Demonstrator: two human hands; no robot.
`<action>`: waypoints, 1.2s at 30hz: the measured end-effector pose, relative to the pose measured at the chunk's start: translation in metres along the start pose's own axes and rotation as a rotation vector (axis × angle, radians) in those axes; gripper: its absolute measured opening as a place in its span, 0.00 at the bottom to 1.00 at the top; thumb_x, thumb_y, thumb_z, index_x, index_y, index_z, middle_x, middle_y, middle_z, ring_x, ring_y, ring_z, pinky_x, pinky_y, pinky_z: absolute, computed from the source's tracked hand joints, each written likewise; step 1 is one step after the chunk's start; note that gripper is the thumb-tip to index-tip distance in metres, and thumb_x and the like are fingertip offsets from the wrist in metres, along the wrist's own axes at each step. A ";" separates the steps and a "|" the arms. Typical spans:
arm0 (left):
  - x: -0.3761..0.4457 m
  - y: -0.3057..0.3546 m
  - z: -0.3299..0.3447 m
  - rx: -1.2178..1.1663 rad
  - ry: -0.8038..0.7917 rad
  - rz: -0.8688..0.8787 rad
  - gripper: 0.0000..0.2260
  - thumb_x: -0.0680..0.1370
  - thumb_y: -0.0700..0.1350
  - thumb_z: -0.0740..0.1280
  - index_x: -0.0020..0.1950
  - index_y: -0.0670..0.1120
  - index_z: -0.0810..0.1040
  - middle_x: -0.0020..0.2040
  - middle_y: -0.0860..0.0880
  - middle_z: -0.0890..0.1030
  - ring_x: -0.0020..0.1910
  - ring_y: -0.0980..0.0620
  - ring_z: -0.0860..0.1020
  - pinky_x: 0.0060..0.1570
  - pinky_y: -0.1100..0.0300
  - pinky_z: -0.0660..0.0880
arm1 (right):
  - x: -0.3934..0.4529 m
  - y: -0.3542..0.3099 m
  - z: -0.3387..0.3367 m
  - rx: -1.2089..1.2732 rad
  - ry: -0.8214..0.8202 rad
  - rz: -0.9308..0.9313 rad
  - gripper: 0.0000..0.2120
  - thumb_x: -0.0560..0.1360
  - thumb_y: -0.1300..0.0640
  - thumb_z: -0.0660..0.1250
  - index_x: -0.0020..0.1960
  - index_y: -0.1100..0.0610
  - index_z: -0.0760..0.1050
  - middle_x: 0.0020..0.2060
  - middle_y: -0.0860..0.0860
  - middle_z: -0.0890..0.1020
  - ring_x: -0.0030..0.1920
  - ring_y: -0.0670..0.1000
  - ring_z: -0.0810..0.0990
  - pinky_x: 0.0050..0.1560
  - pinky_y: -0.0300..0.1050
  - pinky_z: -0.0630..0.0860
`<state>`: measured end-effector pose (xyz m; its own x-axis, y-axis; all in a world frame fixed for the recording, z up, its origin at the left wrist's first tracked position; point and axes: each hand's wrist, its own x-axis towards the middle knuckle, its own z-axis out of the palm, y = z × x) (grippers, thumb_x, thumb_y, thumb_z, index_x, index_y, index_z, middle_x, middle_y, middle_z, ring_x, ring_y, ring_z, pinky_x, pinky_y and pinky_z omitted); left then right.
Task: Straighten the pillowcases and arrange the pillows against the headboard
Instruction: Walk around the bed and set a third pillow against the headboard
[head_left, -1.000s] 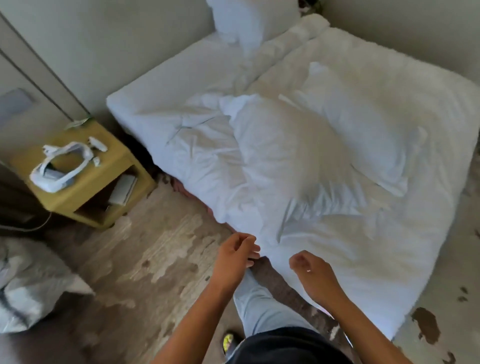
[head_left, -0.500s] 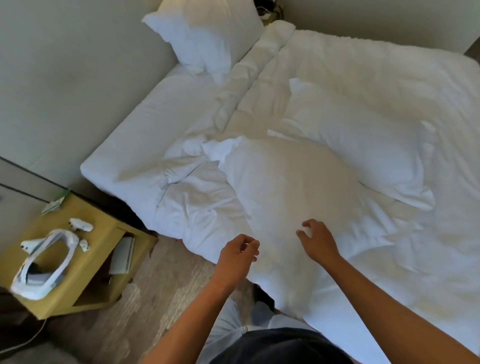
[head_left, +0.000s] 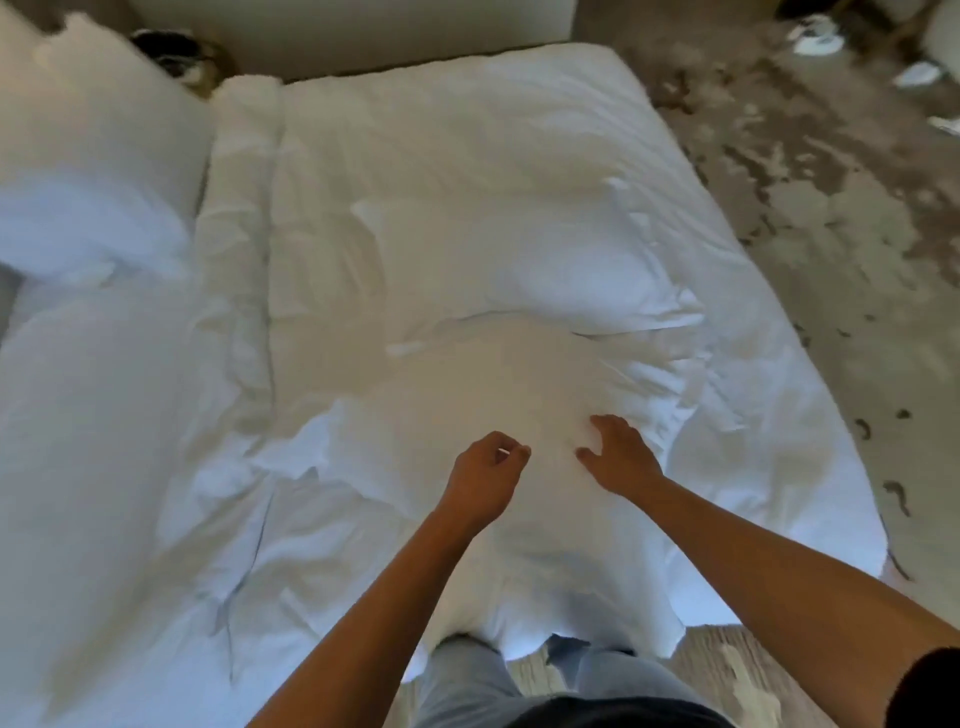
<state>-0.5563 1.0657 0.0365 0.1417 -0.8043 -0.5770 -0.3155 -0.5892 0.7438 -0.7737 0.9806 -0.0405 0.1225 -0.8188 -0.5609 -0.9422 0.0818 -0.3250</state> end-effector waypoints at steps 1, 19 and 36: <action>0.017 0.003 -0.006 0.045 -0.024 0.021 0.11 0.80 0.56 0.65 0.56 0.51 0.81 0.49 0.53 0.84 0.46 0.54 0.82 0.38 0.66 0.71 | 0.001 -0.001 0.000 0.005 0.003 0.025 0.33 0.83 0.45 0.65 0.83 0.55 0.60 0.81 0.55 0.63 0.79 0.58 0.65 0.76 0.55 0.67; 0.180 -0.034 0.018 0.805 -0.239 -0.083 0.36 0.78 0.65 0.62 0.83 0.60 0.51 0.85 0.49 0.39 0.83 0.44 0.38 0.73 0.25 0.52 | 0.113 0.016 -0.023 0.037 0.021 0.052 0.34 0.82 0.39 0.65 0.82 0.53 0.63 0.78 0.57 0.69 0.77 0.59 0.69 0.73 0.53 0.68; 0.199 -0.013 0.063 0.723 -0.052 -0.323 0.47 0.65 0.73 0.72 0.77 0.55 0.61 0.85 0.52 0.41 0.83 0.45 0.39 0.70 0.23 0.56 | 0.294 0.069 -0.046 0.165 -0.130 0.028 0.40 0.77 0.29 0.64 0.78 0.54 0.67 0.72 0.58 0.74 0.71 0.62 0.75 0.70 0.57 0.72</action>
<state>-0.5832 0.9179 -0.1094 0.2914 -0.5872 -0.7551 -0.8000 -0.5824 0.1441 -0.8170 0.7194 -0.1932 0.1466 -0.7354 -0.6616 -0.8833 0.2037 -0.4221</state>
